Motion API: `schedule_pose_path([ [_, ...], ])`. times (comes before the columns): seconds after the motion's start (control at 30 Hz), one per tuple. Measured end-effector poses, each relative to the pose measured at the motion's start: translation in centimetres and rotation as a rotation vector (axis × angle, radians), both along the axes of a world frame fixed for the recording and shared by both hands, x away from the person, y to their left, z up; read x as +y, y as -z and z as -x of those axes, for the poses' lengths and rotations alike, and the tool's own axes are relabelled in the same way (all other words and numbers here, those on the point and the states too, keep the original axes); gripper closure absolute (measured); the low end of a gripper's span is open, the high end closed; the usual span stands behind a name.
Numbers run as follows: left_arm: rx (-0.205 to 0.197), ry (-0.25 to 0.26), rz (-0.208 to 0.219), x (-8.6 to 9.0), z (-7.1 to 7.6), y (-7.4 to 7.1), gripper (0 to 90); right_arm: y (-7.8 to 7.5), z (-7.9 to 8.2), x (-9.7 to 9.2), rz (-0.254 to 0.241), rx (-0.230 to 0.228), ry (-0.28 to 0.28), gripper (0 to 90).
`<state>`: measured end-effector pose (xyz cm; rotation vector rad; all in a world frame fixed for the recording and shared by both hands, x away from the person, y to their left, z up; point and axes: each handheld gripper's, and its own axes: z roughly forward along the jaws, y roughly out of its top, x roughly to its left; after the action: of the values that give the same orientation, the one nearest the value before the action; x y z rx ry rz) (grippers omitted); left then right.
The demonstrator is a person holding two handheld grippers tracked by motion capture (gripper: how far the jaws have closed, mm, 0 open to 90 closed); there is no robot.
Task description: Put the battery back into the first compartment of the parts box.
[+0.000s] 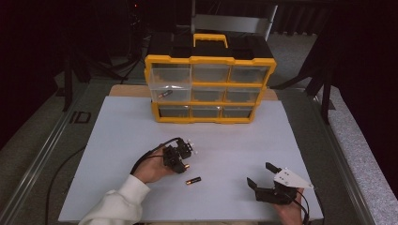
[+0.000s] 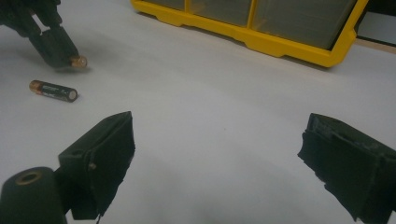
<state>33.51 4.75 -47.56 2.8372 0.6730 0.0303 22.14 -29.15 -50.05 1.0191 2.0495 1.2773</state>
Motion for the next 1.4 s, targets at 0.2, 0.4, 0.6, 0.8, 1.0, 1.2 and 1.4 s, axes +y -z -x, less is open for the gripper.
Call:
schedule_pose_path([
  [0.2,-0.018,-0.079,0.018,3.0,-1.1,-1.0,77.7,0.0,0.0,0.0,0.0,0.001,-0.001,9.3],
  [0.4,-0.036,-0.186,0.039,6.4,-2.0,-2.2,77.7,0.0,0.0,0.0,-0.001,0.001,0.0,9.3],
  [0.6,-0.065,-0.282,0.043,10.1,-3.0,-3.6,77.7,0.0,0.0,0.0,-0.001,0.001,0.0,9.3],
  [0.8,-0.1,-0.417,0.053,14.3,-4.5,-5.7,77.7,0.0,0.0,0.0,-0.002,0.002,-0.001,9.3],
  [1.0,-0.127,-0.502,0.045,17.1,-5.9,-7.5,77.7,0.0,0.0,0.0,-0.003,0.004,-0.001,9.2],
  [1.2,-0.159,-0.599,0.057,19.2,-7.2,-9.3,77.7,0.1,-0.1,0.1,-0.001,0.006,0.0,9.3],
  [1.4,-0.17,-0.646,0.028,20.3,-8.7,-11.7,77.7,0.1,-0.1,0.1,-0.003,0.005,0.0,9.3],
])
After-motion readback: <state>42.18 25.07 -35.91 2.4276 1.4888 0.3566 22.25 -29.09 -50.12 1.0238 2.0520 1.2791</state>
